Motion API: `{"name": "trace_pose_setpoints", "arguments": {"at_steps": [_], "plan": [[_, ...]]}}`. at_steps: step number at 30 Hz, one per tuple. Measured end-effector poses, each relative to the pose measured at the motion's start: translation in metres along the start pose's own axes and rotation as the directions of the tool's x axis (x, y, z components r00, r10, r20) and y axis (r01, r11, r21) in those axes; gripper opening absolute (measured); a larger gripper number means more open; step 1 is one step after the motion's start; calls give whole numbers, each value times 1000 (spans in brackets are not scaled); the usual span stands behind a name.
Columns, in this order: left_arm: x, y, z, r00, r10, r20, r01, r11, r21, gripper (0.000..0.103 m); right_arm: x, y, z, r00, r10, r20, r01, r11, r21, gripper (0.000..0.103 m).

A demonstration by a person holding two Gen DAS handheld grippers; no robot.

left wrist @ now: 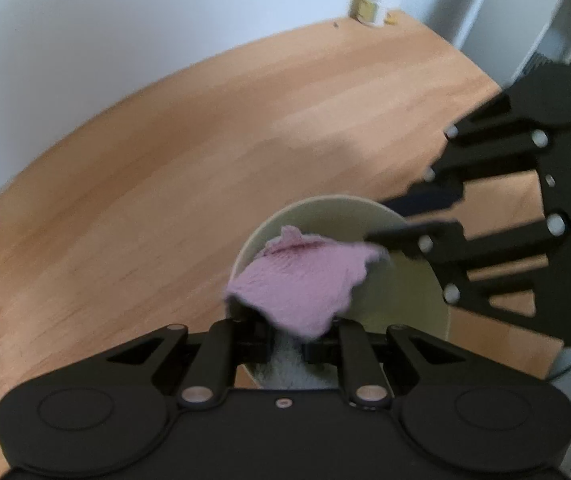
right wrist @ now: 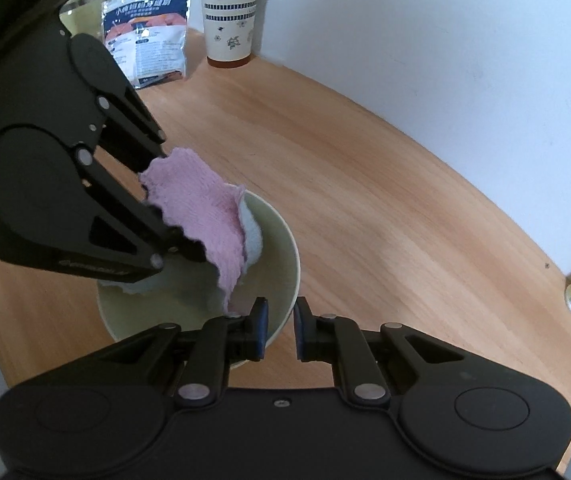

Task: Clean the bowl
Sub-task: 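Press the cloth into the bowl and wipe its inside with the left tool, then tilt the bowl with the right tool while the left tool wipes its inner wall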

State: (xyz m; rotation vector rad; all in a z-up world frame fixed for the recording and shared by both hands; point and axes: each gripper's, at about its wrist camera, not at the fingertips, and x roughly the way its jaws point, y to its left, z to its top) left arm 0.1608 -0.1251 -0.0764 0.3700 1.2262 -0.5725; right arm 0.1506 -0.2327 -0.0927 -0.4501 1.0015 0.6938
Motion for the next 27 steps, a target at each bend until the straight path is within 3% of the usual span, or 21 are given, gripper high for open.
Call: {"name": "trace_pose_setpoints", "arguments": {"at_steps": [10,12,18,27], "plan": [[1,5,-4,987,-146,-70,147,989,4,14,8,-5,5,1000,13,-18,-13,1000,10,9],[4,7,-4,979,-187,-75,186,982,-25,14,11,-16,7,998,56,-37,-51,992,117,6],[12,-2,-2,962,-262,-83,260,965,-26,14,15,-32,3,990,125,-64,-104,959,265,7],[23,-17,5,944,-328,-25,328,945,-17,13,17,-26,1,987,130,-91,-93,939,331,10]]}}
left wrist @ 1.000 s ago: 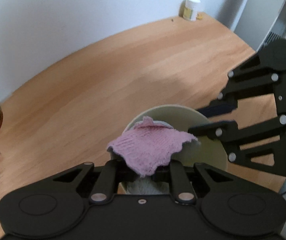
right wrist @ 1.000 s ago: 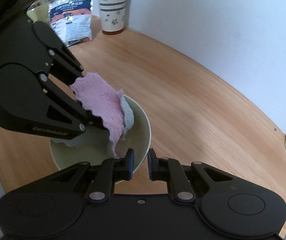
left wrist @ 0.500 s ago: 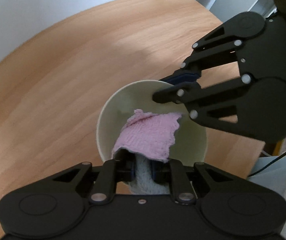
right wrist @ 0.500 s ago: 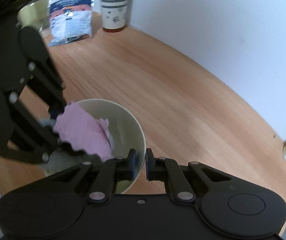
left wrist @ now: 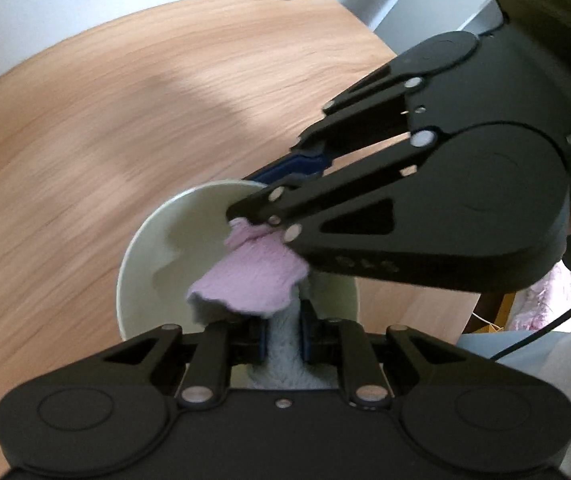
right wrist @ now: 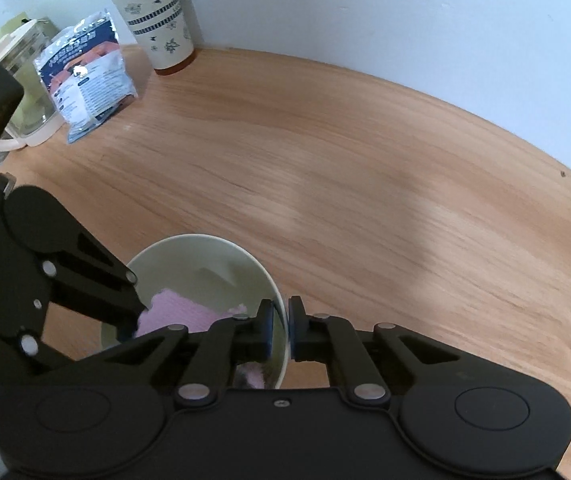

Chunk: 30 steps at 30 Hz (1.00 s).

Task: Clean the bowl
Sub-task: 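Tilt the bowl with the right tool while the left tool wipes its inner wall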

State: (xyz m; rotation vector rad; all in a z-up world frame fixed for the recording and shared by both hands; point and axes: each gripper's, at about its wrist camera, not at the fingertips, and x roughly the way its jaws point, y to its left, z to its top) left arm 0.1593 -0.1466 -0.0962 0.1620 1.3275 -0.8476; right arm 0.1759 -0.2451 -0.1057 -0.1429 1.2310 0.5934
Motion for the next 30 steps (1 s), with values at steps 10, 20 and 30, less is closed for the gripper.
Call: {"name": "trace_pose_setpoints", "arguments": {"at_steps": [10,20,30], "plan": [[9,5,-6,982,-2,191,31,988,-149,14,-5,0,-7,1000,-10,-10,11,999,48,15],[3,7,-18,954,-27,299,104,964,-246,14,-7,-3,-6,1000,-20,-2,20,997,72,16],[5,5,-22,962,-9,273,73,972,-224,14,-7,-3,-7,1000,3,-3,-3,996,90,15]]}}
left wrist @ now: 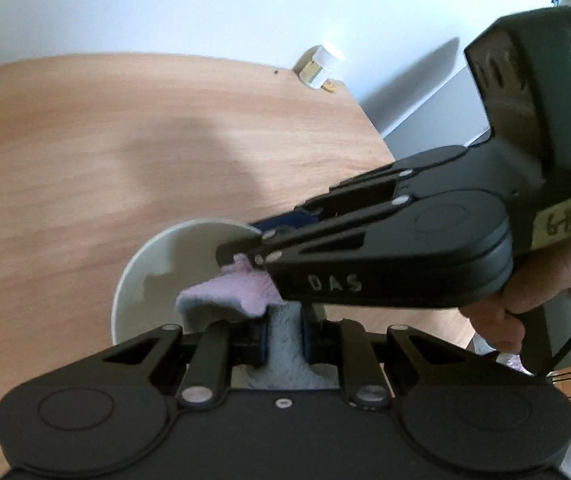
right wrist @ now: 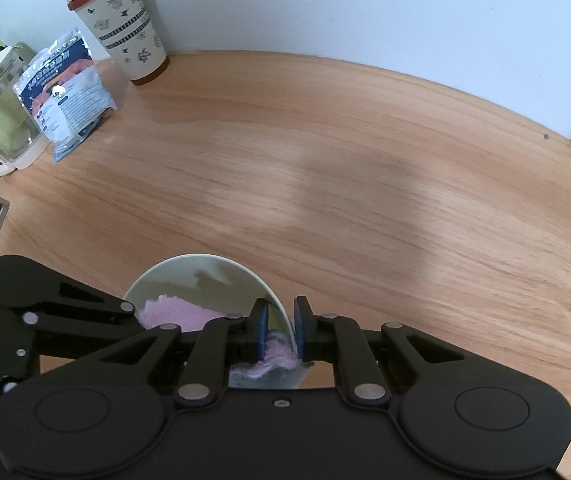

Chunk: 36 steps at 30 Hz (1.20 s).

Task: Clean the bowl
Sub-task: 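Tilt the bowl with the right tool while the left tool wipes its inner wall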

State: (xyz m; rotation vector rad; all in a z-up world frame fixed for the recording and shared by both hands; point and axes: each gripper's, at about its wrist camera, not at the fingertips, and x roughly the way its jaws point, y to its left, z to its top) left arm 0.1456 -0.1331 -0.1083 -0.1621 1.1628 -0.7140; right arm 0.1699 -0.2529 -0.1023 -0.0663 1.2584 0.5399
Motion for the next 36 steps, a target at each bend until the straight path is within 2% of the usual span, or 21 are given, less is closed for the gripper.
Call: {"name": "trace_pose_setpoints", "arguments": {"at_steps": [7,11,14,18,22,25,29,36], "plan": [[12,-7,1,993,86,-83,-81,995,66,14,1,7,-4,1000,-22,11,23,998,-62,15],[21,-24,0,979,177,-100,-156,969,191,14,2,5,-3,1000,-19,2,19,997,-72,14],[21,-26,-2,972,205,-114,-176,959,223,14,3,5,-3,1000,-23,-3,22,997,-79,13],[22,-30,-4,956,268,-118,-224,929,295,13,6,5,-4,999,-33,-7,32,996,-82,12],[13,-29,-2,940,316,-126,-266,914,307,13,7,1,-4,1000,-20,-10,19,998,-67,12],[4,-28,3,936,325,-134,-274,913,301,13,8,-2,-6,1000,-11,-9,10,997,-74,12],[-2,-30,7,926,347,-151,-278,894,350,13,8,-1,-7,1000,-8,-12,7,997,-82,12],[18,-26,12,929,297,-221,-197,902,385,13,9,0,-7,1000,-8,-16,7,995,-97,12]]}}
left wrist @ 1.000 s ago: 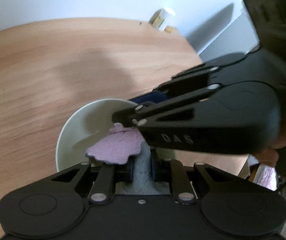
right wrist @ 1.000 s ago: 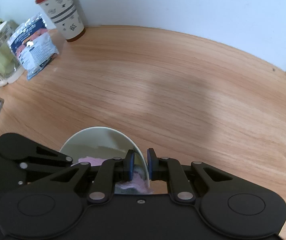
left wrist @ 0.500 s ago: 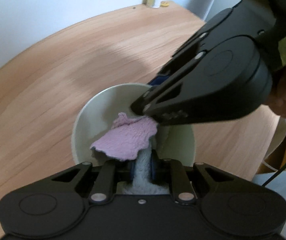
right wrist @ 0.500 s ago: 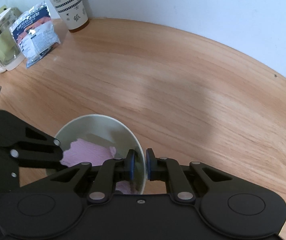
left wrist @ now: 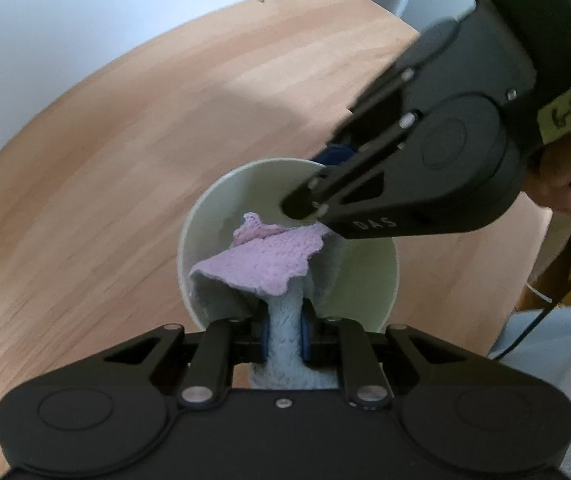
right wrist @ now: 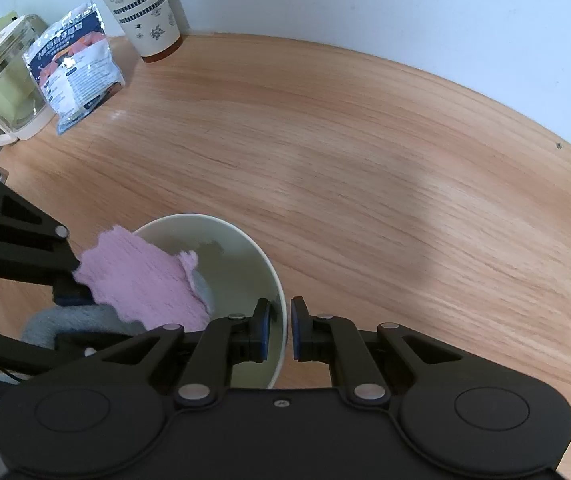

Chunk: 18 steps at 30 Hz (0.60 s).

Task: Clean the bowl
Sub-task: 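Tilt the bowl with the right tool while the left tool wipes its inner wall, then rub the cloth around the bowl's inner wall with the left tool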

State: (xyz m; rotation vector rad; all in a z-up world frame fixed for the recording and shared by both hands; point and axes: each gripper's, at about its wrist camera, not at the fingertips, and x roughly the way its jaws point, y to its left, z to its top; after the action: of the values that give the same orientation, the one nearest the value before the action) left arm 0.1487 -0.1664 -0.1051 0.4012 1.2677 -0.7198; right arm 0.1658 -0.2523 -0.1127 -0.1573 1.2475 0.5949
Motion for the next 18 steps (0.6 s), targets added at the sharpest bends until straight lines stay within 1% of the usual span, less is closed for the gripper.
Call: {"name": "trace_pose_setpoints", "arguments": {"at_steps": [4,8,12,18], "plan": [[11,-2,4,999,-33,-6,33,999,8,13,0,1,1,1000,-2,0,2,1000,-13,11],[15,-4,5,1000,-23,20,23,1000,19,14,0,0,2,1000,1,-6,-1,1000,-15,11],[17,-8,6,998,19,60,-20,1000,19,14,0,-4,2,1000,1,-12,-1,1000,-5,11],[16,-13,3,990,97,103,-101,994,41,14,0,-4,1,1000,7,-16,-7,1000,-1,9]]}}
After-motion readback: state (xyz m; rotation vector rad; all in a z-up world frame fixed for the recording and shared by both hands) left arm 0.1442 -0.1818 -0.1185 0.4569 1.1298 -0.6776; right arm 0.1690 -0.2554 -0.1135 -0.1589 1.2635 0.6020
